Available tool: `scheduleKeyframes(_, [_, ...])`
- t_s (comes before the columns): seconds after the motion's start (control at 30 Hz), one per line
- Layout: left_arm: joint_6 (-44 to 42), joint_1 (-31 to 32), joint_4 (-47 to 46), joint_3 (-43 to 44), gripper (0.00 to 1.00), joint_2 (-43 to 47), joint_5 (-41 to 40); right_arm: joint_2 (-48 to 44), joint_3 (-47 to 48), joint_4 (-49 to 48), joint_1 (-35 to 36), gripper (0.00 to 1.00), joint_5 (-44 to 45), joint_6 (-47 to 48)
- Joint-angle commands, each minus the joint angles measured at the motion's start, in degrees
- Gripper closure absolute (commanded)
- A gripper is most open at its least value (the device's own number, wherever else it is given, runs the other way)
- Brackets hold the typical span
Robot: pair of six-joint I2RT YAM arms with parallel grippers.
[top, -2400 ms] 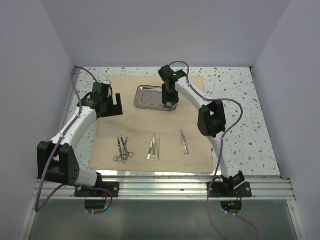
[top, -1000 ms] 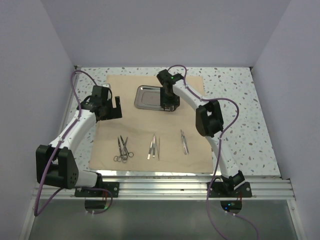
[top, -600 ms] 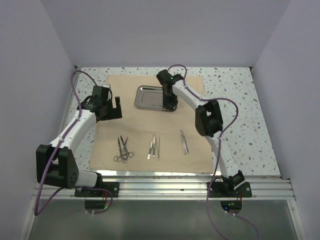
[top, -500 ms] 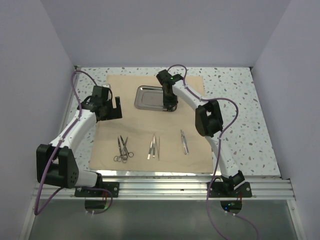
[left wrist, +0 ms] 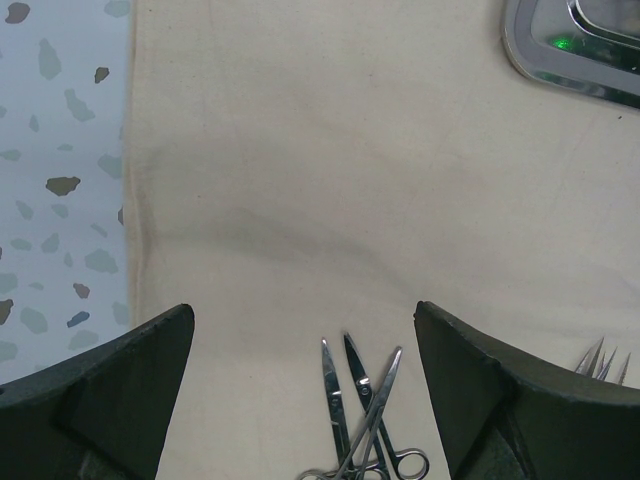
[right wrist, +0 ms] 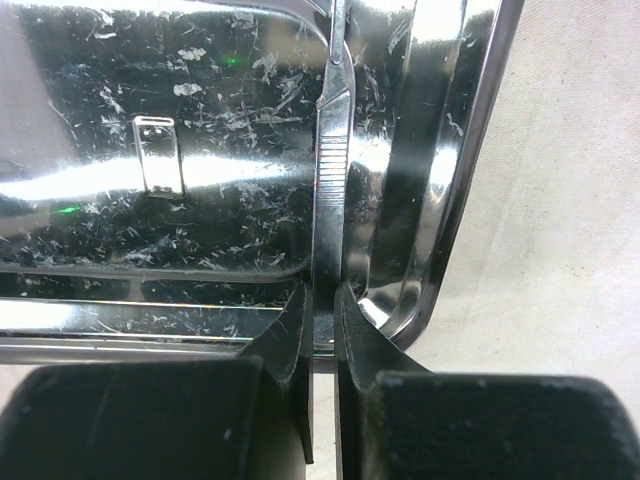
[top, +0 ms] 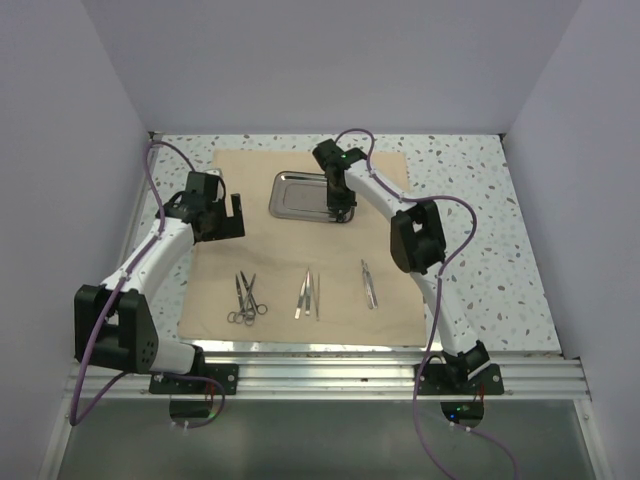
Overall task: Open and lay out the surgical kit
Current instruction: Pick up the medical item from the container, then place the medical item in the surgical kit.
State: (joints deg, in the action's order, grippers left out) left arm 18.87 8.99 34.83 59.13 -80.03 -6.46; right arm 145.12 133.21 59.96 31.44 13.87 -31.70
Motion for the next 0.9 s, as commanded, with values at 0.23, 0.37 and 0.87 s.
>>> scheduleKeyframes(0.23, [0.02, -0.64, -2.49, 0.89, 0.05, -0.3, 0.83, -2.11, 8.38, 5.6, -1.12, 1.0, 2.57, -0.11])
scheduleKeyframes(0.37, [0.02, -0.64, -2.66, 1.33, 0.05, 0.05, 1.36, -5.8, 6.81, 5.69, -1.12, 1.0, 3.27, -0.11])
scheduleKeyframes(0.87, [1.25, -0.64, -4.07, 0.46, 0.04, 1.46, 3.82, -36.19, -33.39, -2.65, 1.25, 1.0, 1.96, -2.31])
